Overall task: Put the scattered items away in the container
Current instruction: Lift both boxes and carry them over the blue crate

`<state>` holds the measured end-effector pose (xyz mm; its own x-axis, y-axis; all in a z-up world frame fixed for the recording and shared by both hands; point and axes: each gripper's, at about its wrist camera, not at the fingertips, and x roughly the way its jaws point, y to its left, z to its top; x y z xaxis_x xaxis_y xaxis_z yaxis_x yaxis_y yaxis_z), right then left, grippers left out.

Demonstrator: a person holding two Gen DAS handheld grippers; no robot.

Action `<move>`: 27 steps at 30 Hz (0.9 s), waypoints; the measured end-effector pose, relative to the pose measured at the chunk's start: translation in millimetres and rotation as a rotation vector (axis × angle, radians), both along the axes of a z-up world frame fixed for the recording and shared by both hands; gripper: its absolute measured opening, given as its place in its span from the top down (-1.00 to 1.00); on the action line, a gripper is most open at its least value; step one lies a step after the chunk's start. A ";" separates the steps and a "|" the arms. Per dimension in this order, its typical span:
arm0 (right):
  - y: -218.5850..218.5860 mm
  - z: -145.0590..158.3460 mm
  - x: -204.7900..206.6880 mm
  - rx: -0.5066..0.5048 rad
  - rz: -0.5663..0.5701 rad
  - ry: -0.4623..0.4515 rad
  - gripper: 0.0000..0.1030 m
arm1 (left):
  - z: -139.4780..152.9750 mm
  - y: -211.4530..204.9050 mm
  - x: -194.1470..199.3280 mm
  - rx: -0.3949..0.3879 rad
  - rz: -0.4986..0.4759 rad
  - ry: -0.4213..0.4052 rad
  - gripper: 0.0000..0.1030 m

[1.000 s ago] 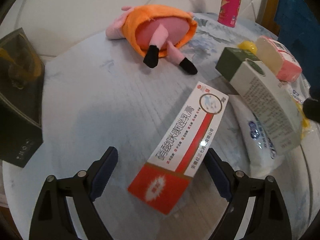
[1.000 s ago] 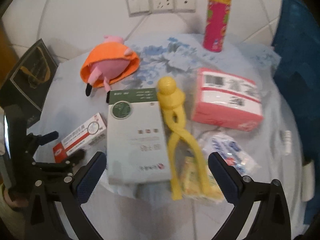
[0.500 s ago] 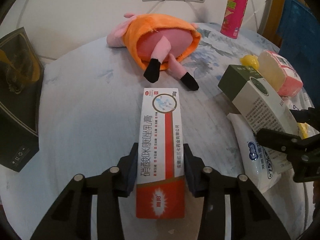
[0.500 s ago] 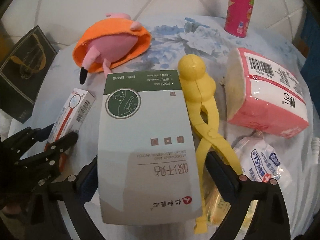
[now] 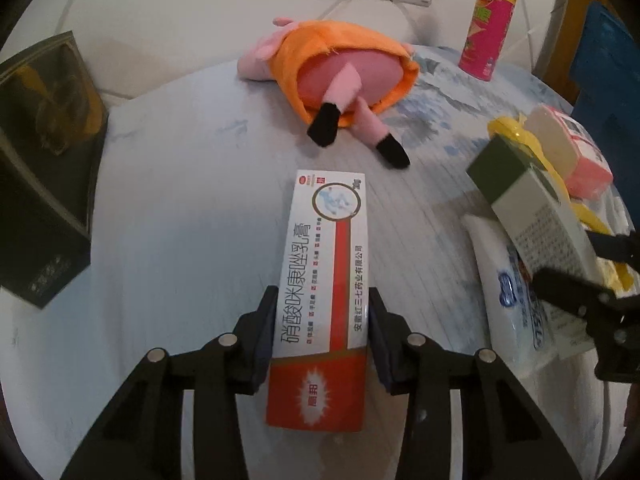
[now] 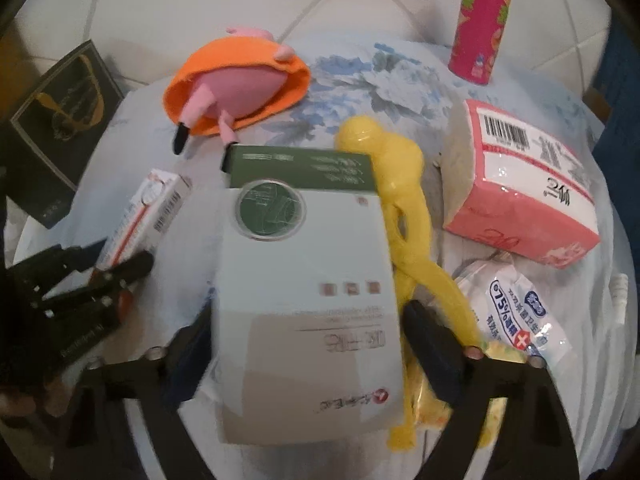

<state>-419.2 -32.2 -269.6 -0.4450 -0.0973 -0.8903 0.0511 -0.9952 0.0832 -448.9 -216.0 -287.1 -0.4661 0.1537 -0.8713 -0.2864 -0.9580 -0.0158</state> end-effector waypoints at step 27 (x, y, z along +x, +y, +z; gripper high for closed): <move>36.1 115.9 122.4 0.030 0.123 0.158 -0.57 | 136.6 23.2 148.4 0.028 0.126 0.167 0.22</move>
